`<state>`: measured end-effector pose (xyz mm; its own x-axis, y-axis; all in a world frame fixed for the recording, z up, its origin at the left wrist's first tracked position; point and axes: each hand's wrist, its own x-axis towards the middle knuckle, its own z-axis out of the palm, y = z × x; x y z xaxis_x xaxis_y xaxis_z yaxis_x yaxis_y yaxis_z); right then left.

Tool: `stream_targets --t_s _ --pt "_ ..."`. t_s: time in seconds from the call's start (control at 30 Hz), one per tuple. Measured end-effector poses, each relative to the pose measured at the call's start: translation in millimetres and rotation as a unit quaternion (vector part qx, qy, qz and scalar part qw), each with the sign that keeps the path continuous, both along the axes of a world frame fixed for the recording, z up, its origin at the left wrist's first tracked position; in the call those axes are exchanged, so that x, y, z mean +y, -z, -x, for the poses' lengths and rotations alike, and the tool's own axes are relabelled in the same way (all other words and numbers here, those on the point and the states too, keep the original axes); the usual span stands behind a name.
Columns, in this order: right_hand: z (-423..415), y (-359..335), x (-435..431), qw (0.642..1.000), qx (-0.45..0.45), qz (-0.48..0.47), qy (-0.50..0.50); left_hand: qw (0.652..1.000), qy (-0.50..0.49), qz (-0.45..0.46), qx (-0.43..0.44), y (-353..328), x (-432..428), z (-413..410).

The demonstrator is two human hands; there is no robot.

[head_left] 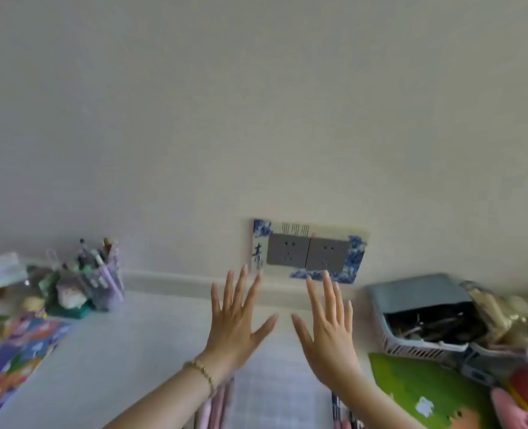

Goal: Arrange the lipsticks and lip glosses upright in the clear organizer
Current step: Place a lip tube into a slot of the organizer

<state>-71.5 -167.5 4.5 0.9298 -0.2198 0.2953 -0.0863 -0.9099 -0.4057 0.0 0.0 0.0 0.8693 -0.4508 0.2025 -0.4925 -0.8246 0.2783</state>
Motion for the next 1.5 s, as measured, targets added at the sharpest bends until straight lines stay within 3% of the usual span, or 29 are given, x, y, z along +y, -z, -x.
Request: stream_targets --t_s 0.23,0.53,0.97,1.17,1.3,1.5 --pt "45 80 13 0.998 0.031 0.006 -0.05 0.995 0.073 -0.04 0.063 68 24 41" --pt "70 118 26 0.991 0.039 0.101 -0.085 0.986 0.147 -0.064 -0.055 112 41 55" --pt "74 122 42 0.995 0.015 0.077 -0.061 0.986 0.155 -0.006 -0.061 117 41 59" --pt "107 110 42 0.993 -0.032 0.012 -0.117 0.977 0.197 0.081 0.014 110 65 90" --pt "147 92 29 0.983 0.017 -0.015 -0.183 0.969 0.23 0.08 0.035 107 71 128" --pt "196 76 -13 0.981 0.101 0.033 -0.164 0.943 0.322 0.082 0.022 107 40 158"
